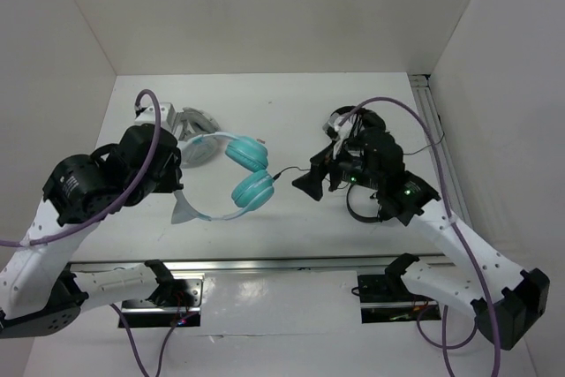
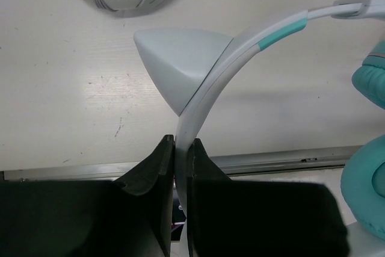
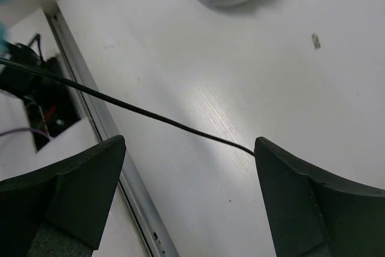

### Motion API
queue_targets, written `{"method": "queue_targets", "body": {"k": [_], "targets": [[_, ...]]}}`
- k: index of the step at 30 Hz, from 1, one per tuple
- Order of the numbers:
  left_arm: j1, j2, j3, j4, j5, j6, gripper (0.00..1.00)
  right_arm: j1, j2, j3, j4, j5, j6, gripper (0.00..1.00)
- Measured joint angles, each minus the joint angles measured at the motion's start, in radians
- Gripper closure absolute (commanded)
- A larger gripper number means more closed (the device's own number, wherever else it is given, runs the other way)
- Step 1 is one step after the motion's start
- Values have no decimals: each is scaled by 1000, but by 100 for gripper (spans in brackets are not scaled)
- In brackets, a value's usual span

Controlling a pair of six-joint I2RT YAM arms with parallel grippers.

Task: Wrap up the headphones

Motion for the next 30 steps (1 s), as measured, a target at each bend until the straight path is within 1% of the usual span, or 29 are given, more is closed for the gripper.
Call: {"method": "queue_targets", "body": {"k": [4, 5, 6, 7, 10, 14, 15, 16, 17, 20, 22, 24, 25, 26, 27, 28, 29, 30], "targets": [[0, 10, 45, -11, 11, 10, 100, 30, 28, -106, 21, 64, -8, 8], [0, 10, 57, -11, 14, 10, 100, 34, 34, -119, 32, 88, -9, 8], [0, 10, 67, -12, 19, 10, 100, 36, 41, -127, 50, 110, -9, 11], [0, 10, 76, -12, 23, 10, 100, 36, 47, -131, 71, 134, -9, 11], [0, 10, 96, -13, 33, 10, 100, 38, 62, -143, 146, 193, -9, 15], [0, 10, 122, -15, 40, 11, 100, 38, 90, -177, 246, 243, -11, 32], [0, 10, 130, -14, 42, 13, 100, 38, 99, -184, 258, 254, -10, 40], [4, 10, 136, -15, 43, 13, 100, 38, 109, -190, 269, 260, -11, 43], [14, 9, 141, -14, 47, 16, 100, 38, 117, -194, 275, 263, -8, 45], [47, 6, 147, -14, 44, 35, 100, 38, 124, -215, 291, 269, 1, 45], [67, 3, 147, -15, 37, 38, 100, 38, 113, -240, 301, 274, 9, 45], [79, 2, 147, -15, 30, 39, 100, 38, 87, -275, 301, 280, 16, 48], [82, 2, 147, -15, 26, 40, 100, 38, 68, -294, 304, 283, 22, 57], [84, 2, 147, -15, 24, 40, 100, 38, 50, -312, 308, 285, 29, 64], [85, 2, 147, -15, 22, 41, 100, 38, 26, -332, 308, 286, 33, 75], [85, 3, 147, -15, 21, 40, 100, 38, 5, -349, 314, 288, 39, 89], [85, 3, 146, -15, 20, 40, 100, 38, -14, -362, 315, 292, 44, 100], [85, 3, 146, -15, 19, 40, 100, 38, -29, -370, 316, 302, 56, 100]]}}
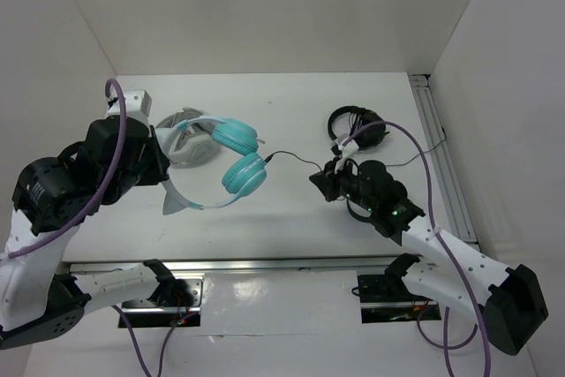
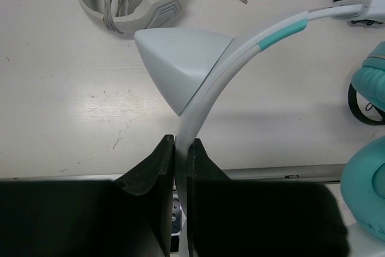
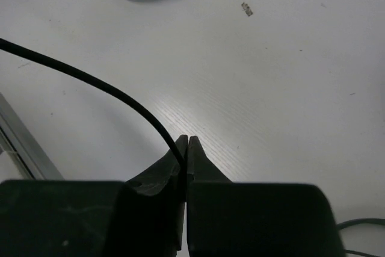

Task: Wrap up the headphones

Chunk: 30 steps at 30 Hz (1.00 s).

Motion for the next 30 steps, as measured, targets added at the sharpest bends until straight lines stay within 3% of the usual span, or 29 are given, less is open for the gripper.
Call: {"method": "queue_targets", "body": {"k": [4, 8, 15, 21, 30], "targets": [[0, 2, -14, 3, -8, 9, 100, 0, -29, -2, -2, 42, 19, 100], [0, -8, -139, 43, -25, 55, 100, 11, -66, 36, -64, 113, 34, 100], [-41, 73, -372, 140, 35, 184, 100, 70, -107, 313, -264, 285, 32, 100], [-159, 146, -398, 261, 126, 237, 100, 102, -85, 520, -438, 187, -42, 100], [-386, 230, -409, 356, 192, 319, 100, 227, -43, 534, -625, 63, -125, 100]]}}
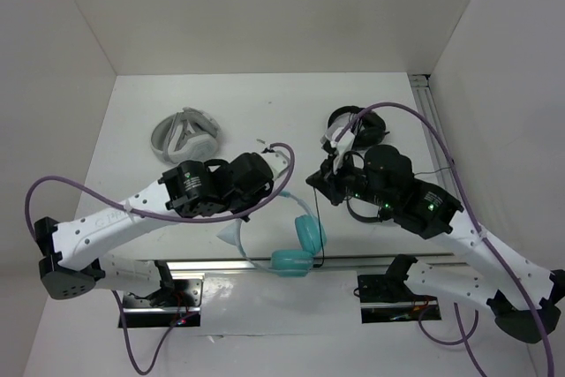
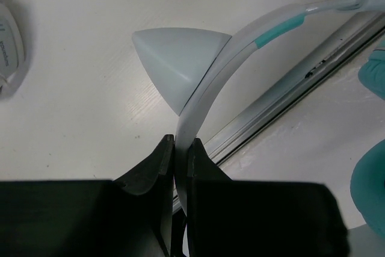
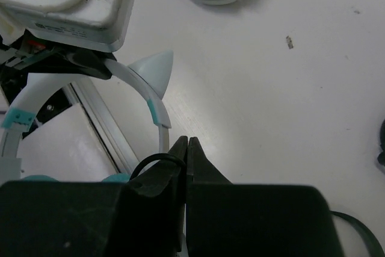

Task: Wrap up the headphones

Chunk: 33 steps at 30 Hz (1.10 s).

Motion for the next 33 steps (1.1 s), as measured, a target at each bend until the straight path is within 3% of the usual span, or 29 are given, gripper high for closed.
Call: {"method": "queue_targets", "body": {"k": [11, 26, 33], "targets": [[-59, -85, -3, 11, 72, 73, 100, 38, 71, -55, 1, -50, 2, 100], [-63, -66, 1, 29, 97, 119, 100, 66, 178, -64, 3, -50, 5, 100], [-63, -172, 0, 39, 105, 147, 100, 142, 210, -64, 25, -2, 5, 100]]}}
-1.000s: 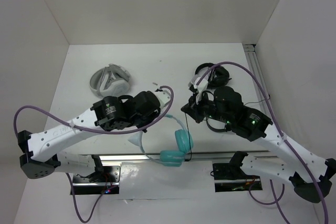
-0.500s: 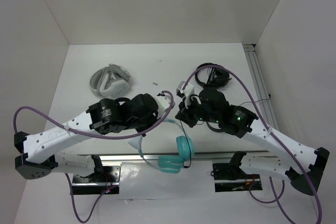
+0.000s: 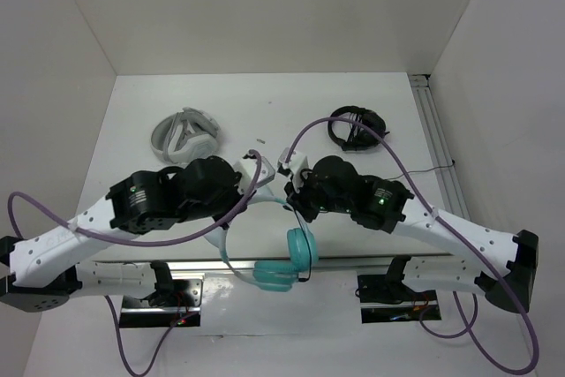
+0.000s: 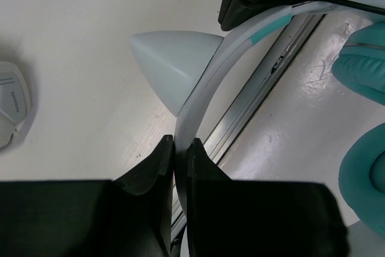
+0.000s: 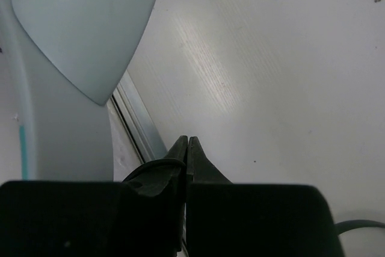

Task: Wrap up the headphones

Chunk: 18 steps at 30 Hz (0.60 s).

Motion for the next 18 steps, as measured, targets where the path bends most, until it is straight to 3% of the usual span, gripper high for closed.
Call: {"method": "queue_targets", "body": {"k": [2, 3, 6, 11, 18], "targets": [[0, -42, 0, -10, 1, 6, 100, 28, 7, 0, 16, 9, 0, 98], [0, -58, 0, -15, 1, 10, 100, 37, 14, 0, 29, 11, 0, 88], [-1, -89, -1, -15, 13, 24, 100, 47, 36, -2, 63, 16, 3, 78], [-10, -125, -2, 18, 69, 23, 100, 41, 51, -63, 179, -2, 11, 50], [-18, -184, -14, 112, 125, 9, 100, -1, 58, -213, 433, -51, 15, 42]]}}
